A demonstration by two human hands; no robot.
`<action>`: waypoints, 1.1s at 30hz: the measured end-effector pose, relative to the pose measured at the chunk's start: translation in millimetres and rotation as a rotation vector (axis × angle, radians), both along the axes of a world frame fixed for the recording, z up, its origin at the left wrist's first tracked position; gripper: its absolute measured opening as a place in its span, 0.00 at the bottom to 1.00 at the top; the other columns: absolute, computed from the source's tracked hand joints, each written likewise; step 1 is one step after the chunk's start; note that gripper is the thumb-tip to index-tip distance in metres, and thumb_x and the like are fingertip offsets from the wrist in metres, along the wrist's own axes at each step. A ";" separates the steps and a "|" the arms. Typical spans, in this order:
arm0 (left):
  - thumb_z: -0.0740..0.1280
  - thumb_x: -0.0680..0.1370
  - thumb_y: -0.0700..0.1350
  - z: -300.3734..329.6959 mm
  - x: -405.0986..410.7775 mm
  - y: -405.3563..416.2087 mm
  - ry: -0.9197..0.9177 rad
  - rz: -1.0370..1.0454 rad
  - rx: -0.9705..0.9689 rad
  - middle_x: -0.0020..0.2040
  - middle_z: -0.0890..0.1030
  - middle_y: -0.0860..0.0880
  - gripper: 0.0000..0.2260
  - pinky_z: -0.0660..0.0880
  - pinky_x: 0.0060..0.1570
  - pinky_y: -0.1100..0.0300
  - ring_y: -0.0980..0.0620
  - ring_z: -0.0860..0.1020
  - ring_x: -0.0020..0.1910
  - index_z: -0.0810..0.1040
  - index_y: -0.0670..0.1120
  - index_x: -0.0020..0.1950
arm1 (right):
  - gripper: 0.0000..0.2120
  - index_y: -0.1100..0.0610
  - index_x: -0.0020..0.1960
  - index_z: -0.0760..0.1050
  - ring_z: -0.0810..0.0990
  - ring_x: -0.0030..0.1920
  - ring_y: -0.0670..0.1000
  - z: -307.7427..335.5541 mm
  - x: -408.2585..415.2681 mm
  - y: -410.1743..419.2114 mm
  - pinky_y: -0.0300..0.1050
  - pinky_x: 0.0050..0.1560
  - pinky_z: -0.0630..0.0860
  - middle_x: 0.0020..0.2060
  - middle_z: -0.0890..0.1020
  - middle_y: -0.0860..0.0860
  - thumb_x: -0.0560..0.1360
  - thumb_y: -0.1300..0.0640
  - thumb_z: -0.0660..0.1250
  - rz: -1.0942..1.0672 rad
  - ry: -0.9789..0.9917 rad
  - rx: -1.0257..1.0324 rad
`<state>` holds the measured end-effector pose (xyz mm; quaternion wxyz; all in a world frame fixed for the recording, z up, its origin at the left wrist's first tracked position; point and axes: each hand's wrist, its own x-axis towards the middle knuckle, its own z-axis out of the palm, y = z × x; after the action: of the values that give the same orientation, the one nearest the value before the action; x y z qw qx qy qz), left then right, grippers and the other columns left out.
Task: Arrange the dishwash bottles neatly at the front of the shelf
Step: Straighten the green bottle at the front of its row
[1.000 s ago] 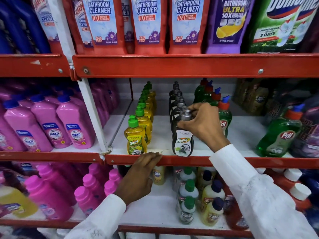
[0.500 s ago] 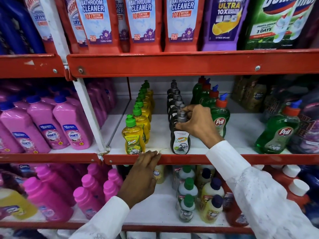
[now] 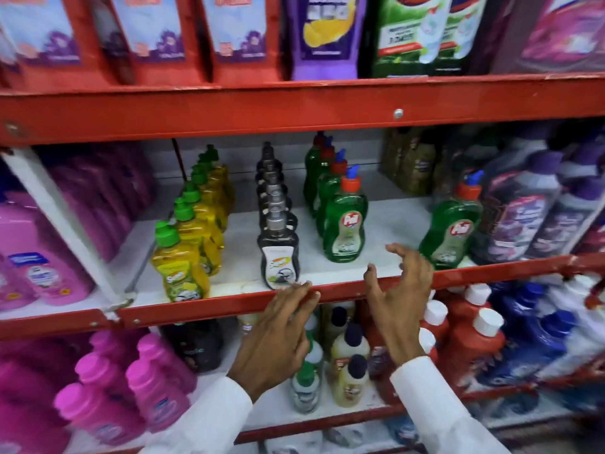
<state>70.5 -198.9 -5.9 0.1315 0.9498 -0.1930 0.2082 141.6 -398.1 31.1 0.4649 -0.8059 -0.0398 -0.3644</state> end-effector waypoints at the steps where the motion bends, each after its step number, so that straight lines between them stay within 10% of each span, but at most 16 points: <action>1: 0.67 0.72 0.42 -1.1 2.7 -2.3 0.002 -0.003 0.001 0.75 0.66 0.44 0.31 0.61 0.73 0.48 0.46 0.62 0.75 0.63 0.45 0.75 | 0.22 0.58 0.62 0.73 0.72 0.62 0.58 -2.4 7.2 -6.8 0.33 0.66 0.60 0.60 0.76 0.56 0.69 0.61 0.73 -0.052 0.006 0.034; 9: 0.68 0.73 0.41 -4.6 14.8 -4.9 0.056 0.064 0.003 0.76 0.66 0.48 0.32 0.58 0.75 0.52 0.51 0.59 0.76 0.62 0.47 0.76 | 0.47 0.65 0.77 0.53 0.60 0.75 0.63 2.8 67.1 -52.2 0.49 0.76 0.55 0.74 0.63 0.64 0.70 0.49 0.76 -0.271 0.117 0.228; 33: 0.65 0.74 0.39 5.4 7.1 -5.2 0.059 0.038 -0.150 0.75 0.66 0.50 0.29 0.61 0.74 0.57 0.55 0.60 0.75 0.64 0.46 0.75 | 0.39 0.62 0.64 0.65 0.73 0.59 0.57 28.7 36.5 44.4 0.55 0.59 0.75 0.57 0.74 0.57 0.66 0.37 0.74 -0.005 0.173 -0.026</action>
<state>77.6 -204.2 -0.5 0.2037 0.9465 -0.1547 0.1967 178.2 -353.7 59.8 0.4551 -0.8405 -0.0024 -0.2941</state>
